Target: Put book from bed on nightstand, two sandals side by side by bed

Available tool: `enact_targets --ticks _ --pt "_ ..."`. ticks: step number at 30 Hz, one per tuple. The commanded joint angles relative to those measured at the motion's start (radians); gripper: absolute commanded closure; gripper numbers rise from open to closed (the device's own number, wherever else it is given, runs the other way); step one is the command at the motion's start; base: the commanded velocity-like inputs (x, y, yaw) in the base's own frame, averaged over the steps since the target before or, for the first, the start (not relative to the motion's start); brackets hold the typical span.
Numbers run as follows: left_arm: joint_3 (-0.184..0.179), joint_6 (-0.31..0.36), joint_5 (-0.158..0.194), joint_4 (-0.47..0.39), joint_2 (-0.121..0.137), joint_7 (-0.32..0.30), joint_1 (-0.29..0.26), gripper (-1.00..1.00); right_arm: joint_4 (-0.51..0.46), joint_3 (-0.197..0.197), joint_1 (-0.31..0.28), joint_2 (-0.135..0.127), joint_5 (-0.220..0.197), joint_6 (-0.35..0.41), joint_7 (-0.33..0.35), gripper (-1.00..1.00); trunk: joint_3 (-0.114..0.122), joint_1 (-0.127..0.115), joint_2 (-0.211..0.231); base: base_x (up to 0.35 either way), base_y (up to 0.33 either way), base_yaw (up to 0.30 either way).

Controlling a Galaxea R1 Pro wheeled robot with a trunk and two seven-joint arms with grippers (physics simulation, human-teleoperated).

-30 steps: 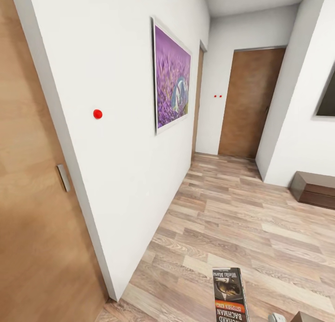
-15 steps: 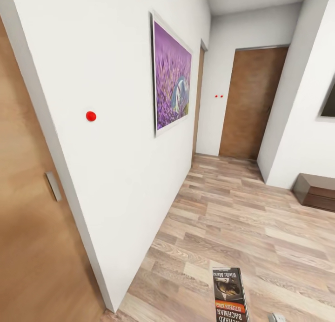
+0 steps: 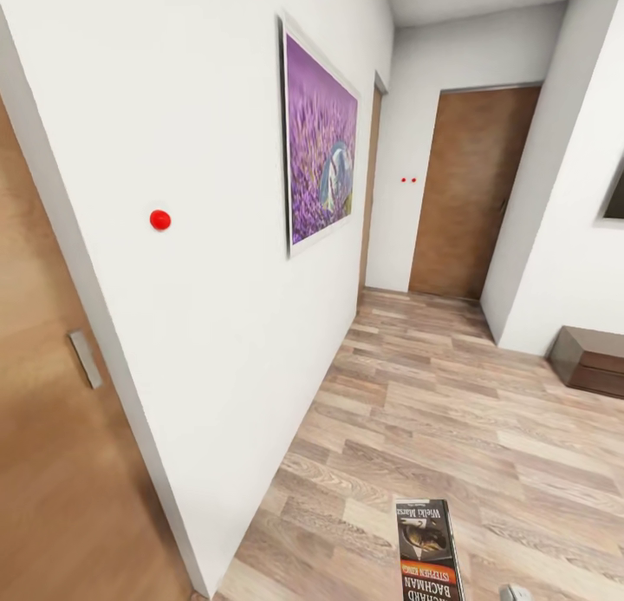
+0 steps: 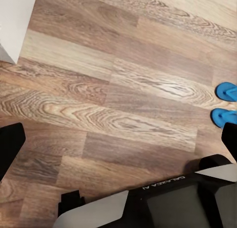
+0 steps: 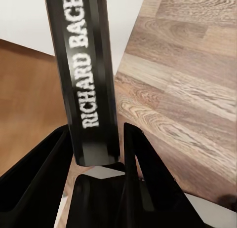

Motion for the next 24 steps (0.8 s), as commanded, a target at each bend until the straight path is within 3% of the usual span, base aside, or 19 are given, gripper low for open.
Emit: enact_targets --ticks 1,9,18,24 --pt "0.007 -0.004 -0.007 0.001 0.0 -0.003 -0.001 -1.0 -0.001 0.004 -0.001 -0.001 -0.011 0.01 0.001 1.0 -0.002 0.001 -0.001 0.273 0.0 0.0" --pt "0.007 -0.004 -0.007 0.001 0.0 -0.003 -0.001 -1.0 -0.001 0.003 -0.001 -0.001 -0.011 0.009 0.002 1.0 -0.002 0.001 -0.001 0.291 0.031 0.0" --pt "0.007 -0.003 -0.007 0.001 0.0 -0.003 -0.001 -1.0 -0.001 0.004 -0.001 -0.001 -0.011 0.01 0.002 1.0 -0.002 0.001 -0.001 0.26 0.145 0.0" --pt "0.007 -0.003 -0.007 0.001 0.0 -0.003 -0.001 -1.0 -0.001 0.004 -0.001 -0.001 -0.011 0.01 0.003 1.0 -0.002 0.001 -0.001 0.116 0.056 0.0"
